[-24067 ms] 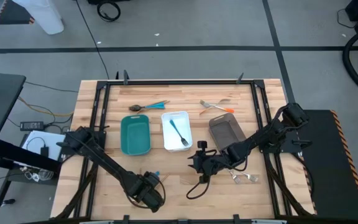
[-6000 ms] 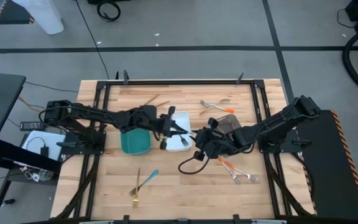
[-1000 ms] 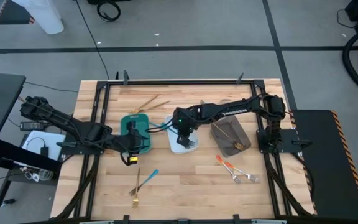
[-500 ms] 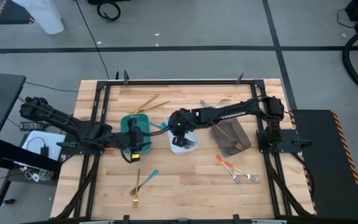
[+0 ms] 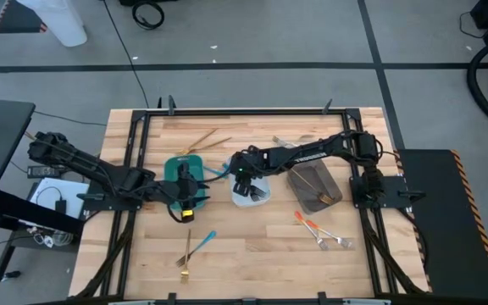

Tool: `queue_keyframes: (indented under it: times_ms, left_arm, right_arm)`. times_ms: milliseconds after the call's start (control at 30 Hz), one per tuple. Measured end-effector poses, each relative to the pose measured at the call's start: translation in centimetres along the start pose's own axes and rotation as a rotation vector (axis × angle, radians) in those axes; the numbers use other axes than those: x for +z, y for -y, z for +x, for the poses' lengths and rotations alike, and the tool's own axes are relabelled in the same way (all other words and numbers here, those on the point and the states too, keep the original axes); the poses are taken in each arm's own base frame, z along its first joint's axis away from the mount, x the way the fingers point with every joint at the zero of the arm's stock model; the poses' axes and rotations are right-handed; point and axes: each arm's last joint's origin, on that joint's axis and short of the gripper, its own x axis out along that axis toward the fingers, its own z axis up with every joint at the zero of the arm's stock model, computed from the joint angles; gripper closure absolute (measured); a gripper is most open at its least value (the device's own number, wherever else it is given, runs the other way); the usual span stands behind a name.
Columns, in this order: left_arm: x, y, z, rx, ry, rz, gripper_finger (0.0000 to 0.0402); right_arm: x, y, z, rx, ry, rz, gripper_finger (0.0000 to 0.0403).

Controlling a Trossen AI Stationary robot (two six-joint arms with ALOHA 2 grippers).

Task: Sort silverware by color (type)
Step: Put the blue fork into the white bin

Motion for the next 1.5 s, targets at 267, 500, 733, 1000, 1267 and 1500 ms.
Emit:
queue_keyframes:
  times_ms: [267,500,733,1000,1267,1500]
  left_arm:
    - [0.3,0.1,0.2,-0.114,0.001,-0.033,0.0249]
    - [0.6,0.0,0.2,-0.127,-0.159,-0.025,0.0249]
    - [2.4,0.3,0.4,-0.083,-0.238,0.011,0.0249]
    - [3.9,0.6,0.2,-0.084,-0.231,0.0,0.0249]
    - [3.8,0.8,0.1,-0.091,-0.235,-0.012,0.0249]
    - [3.6,1.3,-0.2,-0.111,-0.249,0.012,0.0249]
  right_arm:
    - [0.5,0.3,-1.7,0.005,0.016,0.066,0.0233]
    - [0.5,0.1,-3.7,0.013,0.001,0.063,0.0233]
    - [0.1,0.6,-2.8,0.004,-0.015,0.072,0.0233]
    - [-0.6,0.6,-1.1,0.01,-0.004,0.045,0.0233]
    - [-1.0,1.4,0.8,0.038,-0.034,0.08,0.0268]
    - [-1.0,1.3,0.7,0.044,-0.033,0.096,0.0366]
